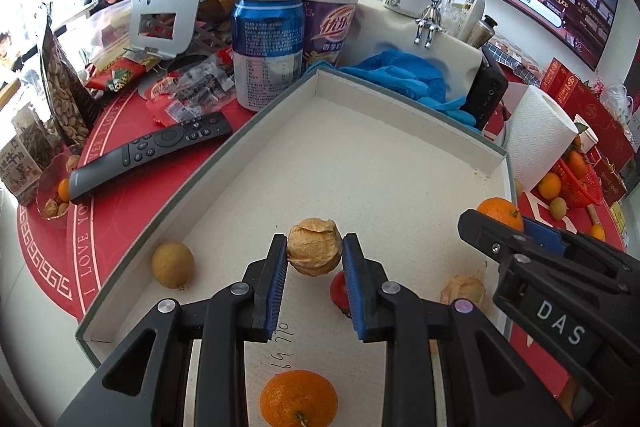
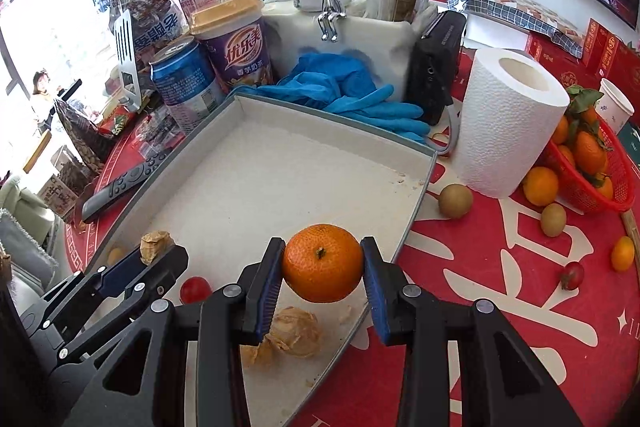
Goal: Organize fruits
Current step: 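Carry the orange over the tray with the right tool, then open both tools to drop the fruits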
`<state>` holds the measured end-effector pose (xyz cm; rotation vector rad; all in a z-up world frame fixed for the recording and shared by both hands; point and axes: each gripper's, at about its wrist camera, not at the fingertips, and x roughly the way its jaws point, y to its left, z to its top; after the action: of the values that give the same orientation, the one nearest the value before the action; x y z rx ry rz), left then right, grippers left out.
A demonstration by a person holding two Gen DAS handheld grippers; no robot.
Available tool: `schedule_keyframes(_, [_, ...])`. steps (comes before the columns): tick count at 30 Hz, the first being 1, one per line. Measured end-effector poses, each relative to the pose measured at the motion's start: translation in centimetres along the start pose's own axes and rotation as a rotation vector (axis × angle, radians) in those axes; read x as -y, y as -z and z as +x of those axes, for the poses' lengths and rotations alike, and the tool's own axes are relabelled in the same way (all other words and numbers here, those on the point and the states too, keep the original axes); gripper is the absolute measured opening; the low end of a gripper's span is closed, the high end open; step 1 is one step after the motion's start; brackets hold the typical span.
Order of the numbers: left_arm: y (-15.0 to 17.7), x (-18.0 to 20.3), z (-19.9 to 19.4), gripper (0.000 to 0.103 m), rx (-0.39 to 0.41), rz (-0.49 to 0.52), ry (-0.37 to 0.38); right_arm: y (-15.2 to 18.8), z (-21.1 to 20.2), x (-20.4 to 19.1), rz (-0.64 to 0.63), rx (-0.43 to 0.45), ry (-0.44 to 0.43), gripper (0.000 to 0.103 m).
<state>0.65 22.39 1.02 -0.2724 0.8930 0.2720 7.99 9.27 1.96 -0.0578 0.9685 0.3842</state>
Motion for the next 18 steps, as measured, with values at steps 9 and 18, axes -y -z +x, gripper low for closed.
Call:
schedule_keyframes(9, [0.2, 0.0, -0.6, 0.039, 0.035, -0.013, -0.038, 0.1, 0.5, -0.3, -0.024, -0.006, -0.004, 0.04])
schedule_keyframes(18, [0.0, 0.9, -3.7, 0.082, 0.178, 0.002, -0.035, -0.7, -3.4, 1.1, 0.025, 0.123, -0.058, 0.102])
